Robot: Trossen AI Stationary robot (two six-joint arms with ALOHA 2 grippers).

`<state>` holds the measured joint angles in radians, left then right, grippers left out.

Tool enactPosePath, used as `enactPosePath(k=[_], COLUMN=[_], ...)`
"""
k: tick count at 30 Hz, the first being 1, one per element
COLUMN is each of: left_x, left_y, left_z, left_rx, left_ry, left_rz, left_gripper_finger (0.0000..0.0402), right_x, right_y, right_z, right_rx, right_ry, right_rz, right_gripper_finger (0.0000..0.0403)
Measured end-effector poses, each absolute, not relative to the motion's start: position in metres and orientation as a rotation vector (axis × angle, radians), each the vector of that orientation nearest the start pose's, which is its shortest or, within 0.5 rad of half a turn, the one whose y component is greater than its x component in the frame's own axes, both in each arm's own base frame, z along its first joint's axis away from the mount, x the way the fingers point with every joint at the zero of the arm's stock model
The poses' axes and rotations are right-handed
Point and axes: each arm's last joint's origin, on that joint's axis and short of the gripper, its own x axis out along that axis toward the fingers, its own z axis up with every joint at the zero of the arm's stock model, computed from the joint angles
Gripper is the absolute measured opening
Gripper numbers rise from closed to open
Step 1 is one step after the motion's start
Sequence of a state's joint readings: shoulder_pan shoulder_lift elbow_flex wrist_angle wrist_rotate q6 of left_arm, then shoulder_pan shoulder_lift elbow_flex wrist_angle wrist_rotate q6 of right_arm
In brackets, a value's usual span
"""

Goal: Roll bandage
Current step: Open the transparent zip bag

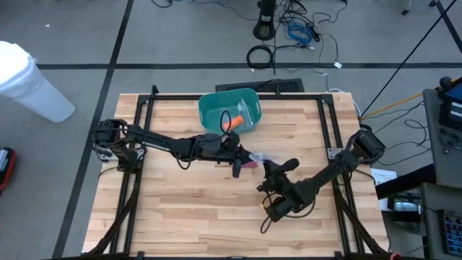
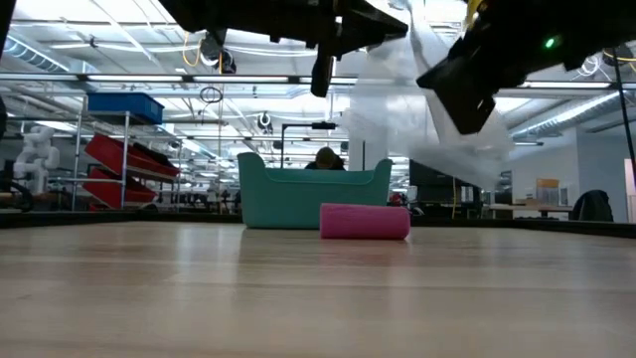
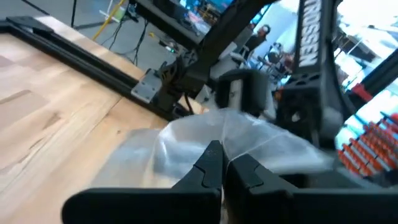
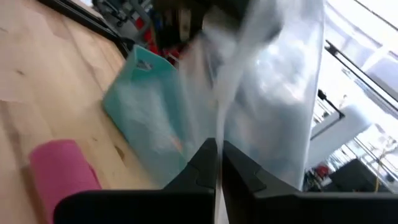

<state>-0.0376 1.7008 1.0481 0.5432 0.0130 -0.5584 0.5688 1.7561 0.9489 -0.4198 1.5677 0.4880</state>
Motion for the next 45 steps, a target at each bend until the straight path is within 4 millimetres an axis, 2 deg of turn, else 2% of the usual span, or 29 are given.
enactPosePath(k=[6,10,15,22,31,36,41,45], left_x=[0.380,0.374,0.358,0.334,0.327,0.322,0.318,0.316], left_y=[-0.019,-0.020,-0.017,-0.032,-0.065,-0.081,-0.085,-0.081], left_z=[0.250,0.255,0.260,0.262,0.246,0.246,0.247,0.242], left_rx=[-0.485,-0.427,-0.364,-0.317,-0.263,-0.215,-0.169,-0.140], left_ry=[0.176,0.216,0.346,0.415,0.472,0.474,0.489,0.535], left_rz=[-0.097,-0.135,-0.076,-0.046,-0.174,-0.234,-0.256,-0.164], left_gripper_finger=[0.0000,0.0000,0.0000,0.0000,0.0000,0.0000,0.0000,0.0002], right_x=[0.274,0.275,0.270,0.251,0.240,0.239,0.240,0.244], right_y=[0.159,0.163,0.161,0.151,0.145,0.143,0.143,0.142], right_z=[0.177,0.181,0.185,0.207,0.239,0.253,0.258,0.258], right_rx=[-0.713,-0.727,-0.740,-0.521,-0.334,-0.286,-0.283,-0.260], right_ry=[0.399,0.437,0.457,0.535,0.649,0.648,0.616,0.628], right_rz=[-0.875,-0.835,-0.818,-0.731,-0.527,-0.431,-0.414,-0.380], right_gripper_finger=[0.0001,0.0000,0.0000,0.0000,0.0000,0.0000,0.0000,0.0000])
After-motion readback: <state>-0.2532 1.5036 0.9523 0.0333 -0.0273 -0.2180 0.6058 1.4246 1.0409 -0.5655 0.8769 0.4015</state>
